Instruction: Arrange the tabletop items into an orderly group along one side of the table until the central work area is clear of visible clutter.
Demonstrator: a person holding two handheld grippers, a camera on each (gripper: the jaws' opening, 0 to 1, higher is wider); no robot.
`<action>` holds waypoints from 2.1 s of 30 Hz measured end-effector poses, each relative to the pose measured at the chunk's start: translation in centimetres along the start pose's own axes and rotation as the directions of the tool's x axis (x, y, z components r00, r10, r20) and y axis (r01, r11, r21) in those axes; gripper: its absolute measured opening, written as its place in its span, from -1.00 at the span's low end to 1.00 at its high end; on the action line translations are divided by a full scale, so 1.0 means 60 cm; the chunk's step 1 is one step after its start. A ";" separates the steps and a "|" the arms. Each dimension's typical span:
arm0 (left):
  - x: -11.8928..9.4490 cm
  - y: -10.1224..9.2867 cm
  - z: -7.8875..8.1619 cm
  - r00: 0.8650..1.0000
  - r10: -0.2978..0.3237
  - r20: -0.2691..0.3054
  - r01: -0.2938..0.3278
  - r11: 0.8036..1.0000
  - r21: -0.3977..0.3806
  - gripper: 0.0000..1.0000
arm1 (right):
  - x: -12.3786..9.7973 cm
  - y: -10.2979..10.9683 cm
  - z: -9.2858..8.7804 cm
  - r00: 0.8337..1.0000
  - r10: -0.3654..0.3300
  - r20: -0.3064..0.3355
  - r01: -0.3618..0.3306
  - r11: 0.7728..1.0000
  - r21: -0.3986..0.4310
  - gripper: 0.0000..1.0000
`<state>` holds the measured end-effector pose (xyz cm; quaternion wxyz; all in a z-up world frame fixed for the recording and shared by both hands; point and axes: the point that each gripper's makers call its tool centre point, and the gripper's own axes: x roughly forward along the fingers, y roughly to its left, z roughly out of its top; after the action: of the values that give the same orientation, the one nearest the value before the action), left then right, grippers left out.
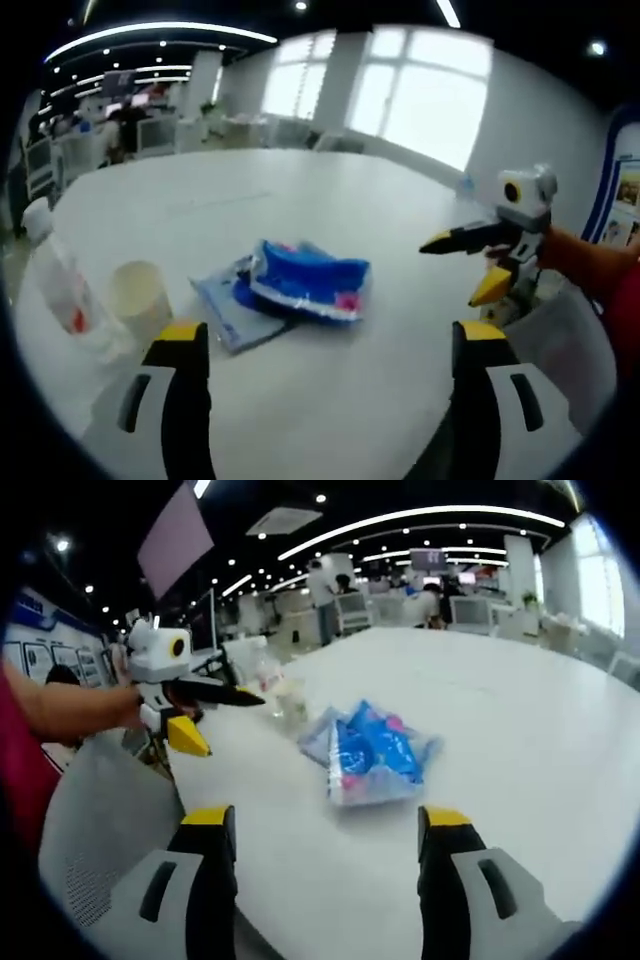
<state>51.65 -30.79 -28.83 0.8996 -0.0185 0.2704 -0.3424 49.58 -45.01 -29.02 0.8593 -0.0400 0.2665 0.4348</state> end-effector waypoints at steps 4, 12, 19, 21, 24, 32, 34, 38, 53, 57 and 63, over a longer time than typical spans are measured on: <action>0.022 0.017 0.007 1.000 0.010 -0.028 -0.008 0.999 0.040 0.91 | 0.011 -0.001 0.007 0.999 -0.052 -0.005 0.052 0.999 -0.001 0.42; 0.083 0.048 0.025 0.998 0.018 -0.066 -0.011 0.995 0.096 0.76 | 0.041 -0.007 -0.007 0.992 -0.109 -0.067 0.108 0.994 -0.019 0.27; 0.131 0.069 0.035 0.995 0.023 -0.100 -0.009 0.991 0.134 0.54 | 0.051 -0.021 -0.012 0.983 -0.136 -0.120 0.135 0.991 -0.014 0.18; 0.144 0.080 0.035 0.992 0.038 -0.117 -0.019 0.987 0.158 0.48 | 0.056 -0.025 -0.014 0.979 -0.144 -0.143 0.144 0.990 -0.006 0.17; 0.155 0.092 0.034 0.990 0.052 -0.133 -0.029 0.985 0.170 0.34 | 0.065 -0.031 -0.014 0.973 -0.160 -0.168 0.162 0.987 0.000 0.12; 0.179 0.101 0.026 0.984 0.058 -0.167 -0.024 0.979 0.202 0.13 | 0.101 -0.037 -0.009 0.958 -0.187 -0.218 0.202 0.978 0.046 0.06; 0.183 0.102 0.027 0.984 0.063 -0.169 -0.027 0.978 0.208 0.10 | 0.107 -0.040 -0.010 0.955 -0.192 -0.226 0.210 0.976 0.061 0.00; 0.190 0.095 0.024 0.983 0.046 -0.177 -0.007 0.976 0.216 -0.05 | 0.117 -0.050 -0.007 0.953 -0.203 -0.225 0.231 0.968 0.103 -0.11; 0.196 0.095 0.011 0.977 0.043 -0.209 0.008 0.972 0.236 -0.53 | 0.126 -0.084 -0.037 0.917 -0.260 -0.302 0.293 0.954 0.069 -0.55; 0.194 0.096 0.011 0.977 0.046 -0.208 0.006 0.970 0.244 -0.67 | 0.123 -0.088 -0.039 0.915 -0.265 -0.305 0.297 0.953 0.063 -0.73; 0.189 0.096 0.010 0.977 0.054 -0.206 -0.003 0.970 0.241 -0.79 | 0.121 -0.092 -0.036 0.918 -0.269 -0.292 0.301 0.951 0.071 -0.85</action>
<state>62.45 -33.56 -34.96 0.8662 0.1306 0.3215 -0.3595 56.37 -43.83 -35.35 0.8682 -0.0900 0.4003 0.2790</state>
